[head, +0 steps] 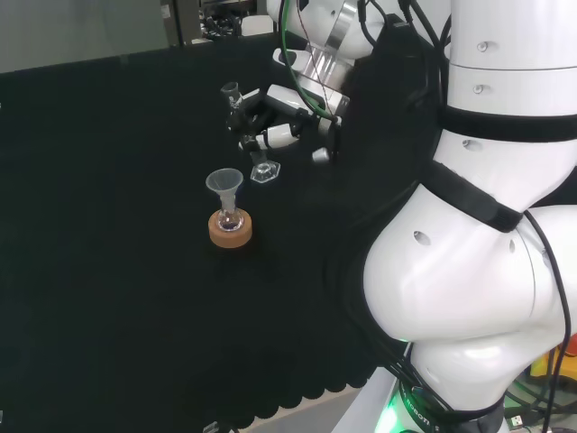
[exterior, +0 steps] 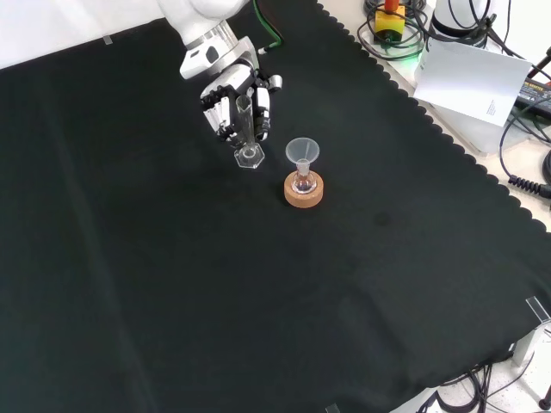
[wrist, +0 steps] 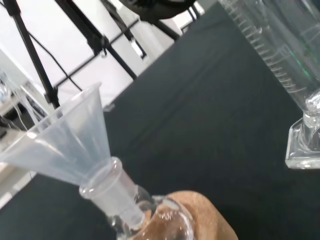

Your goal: Put the graduated cylinder back on the table.

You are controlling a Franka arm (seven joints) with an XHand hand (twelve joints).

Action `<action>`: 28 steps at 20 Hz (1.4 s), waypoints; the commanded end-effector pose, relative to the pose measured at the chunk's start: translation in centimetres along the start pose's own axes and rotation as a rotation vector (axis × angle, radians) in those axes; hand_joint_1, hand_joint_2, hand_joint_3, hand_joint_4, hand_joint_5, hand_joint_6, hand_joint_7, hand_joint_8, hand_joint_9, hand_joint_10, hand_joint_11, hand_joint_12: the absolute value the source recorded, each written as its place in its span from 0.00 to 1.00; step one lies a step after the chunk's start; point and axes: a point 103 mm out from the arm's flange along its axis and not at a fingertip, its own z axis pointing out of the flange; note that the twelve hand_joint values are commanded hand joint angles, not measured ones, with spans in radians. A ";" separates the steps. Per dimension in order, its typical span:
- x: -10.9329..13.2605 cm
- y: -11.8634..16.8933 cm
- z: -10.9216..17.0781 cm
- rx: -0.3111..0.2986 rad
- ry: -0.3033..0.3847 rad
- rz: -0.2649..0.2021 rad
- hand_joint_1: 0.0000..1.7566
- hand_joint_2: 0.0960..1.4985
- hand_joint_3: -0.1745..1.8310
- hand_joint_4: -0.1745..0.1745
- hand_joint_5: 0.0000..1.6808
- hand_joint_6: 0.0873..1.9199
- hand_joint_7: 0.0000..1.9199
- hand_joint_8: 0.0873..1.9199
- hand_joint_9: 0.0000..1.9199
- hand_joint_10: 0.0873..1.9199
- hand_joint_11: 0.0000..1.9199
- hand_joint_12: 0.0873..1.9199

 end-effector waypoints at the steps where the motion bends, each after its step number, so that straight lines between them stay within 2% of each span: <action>1: -1.5 0.0 1.5 -0.064 0.020 -0.012 0.73 0.69 0.09 0.00 0.64 0.41 0.58 0.39 0.82 0.00 0.73 0.31; 8: -2.9 0.4 2.1 -0.081 0.021 -0.017 0.73 0.69 0.09 0.00 0.64 0.41 0.58 0.40 0.81 0.00 0.72 0.32; 16: -4.0 0.5 2.3 -0.128 0.039 -0.014 0.72 0.70 0.09 0.00 0.63 0.43 0.56 0.42 0.80 0.00 0.71 0.32; 18: -4.2 0.6 2.4 -0.140 0.048 -0.015 0.67 0.70 0.09 0.33 0.64 0.43 0.60 0.31 0.79 0.00 0.70 0.33; 20: -4.2 0.7 2.5 -0.153 0.051 -0.018 0.64 0.70 0.09 0.50 0.64 0.43 0.62 0.22 0.79 0.00 0.70 0.33; 22: -4.3 0.8 2.7 -0.155 0.059 -0.021 0.63 0.70 0.09 0.55 0.64 0.43 0.63 0.18 0.78 0.00 0.69 0.33; 28: -4.9 0.8 3.1 -0.176 0.090 -0.001 0.63 0.70 0.09 0.54 0.64 0.43 0.63 0.17 0.78 0.00 0.69 0.33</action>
